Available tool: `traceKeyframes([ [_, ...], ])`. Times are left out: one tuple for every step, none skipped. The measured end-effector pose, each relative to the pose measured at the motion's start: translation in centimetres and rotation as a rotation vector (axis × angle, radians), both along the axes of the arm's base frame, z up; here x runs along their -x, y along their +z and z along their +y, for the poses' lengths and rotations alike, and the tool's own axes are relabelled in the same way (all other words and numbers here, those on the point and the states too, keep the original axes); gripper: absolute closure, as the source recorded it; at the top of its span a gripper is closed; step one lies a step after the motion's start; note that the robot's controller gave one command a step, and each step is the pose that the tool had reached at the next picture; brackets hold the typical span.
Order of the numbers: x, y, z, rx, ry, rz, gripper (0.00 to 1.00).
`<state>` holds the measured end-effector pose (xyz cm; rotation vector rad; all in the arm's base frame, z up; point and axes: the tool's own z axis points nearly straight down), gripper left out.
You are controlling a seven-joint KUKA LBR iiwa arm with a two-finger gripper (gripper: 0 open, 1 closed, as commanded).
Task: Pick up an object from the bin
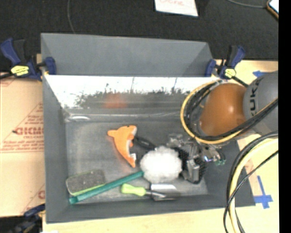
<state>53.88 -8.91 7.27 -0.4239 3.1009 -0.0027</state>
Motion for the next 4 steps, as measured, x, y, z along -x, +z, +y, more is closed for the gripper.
traceKeyframes([
  [0.4,0.0,1.4,0.001,-0.320,0.003,0.00],
  [1.1,0.5,0.2,-0.001,-0.018,-0.004,0.00],
  [1.0,3.8,1.7,-0.001,-0.294,-0.006,0.00],
  [3.0,0.0,0.2,-0.002,-0.089,-0.014,0.00],
])
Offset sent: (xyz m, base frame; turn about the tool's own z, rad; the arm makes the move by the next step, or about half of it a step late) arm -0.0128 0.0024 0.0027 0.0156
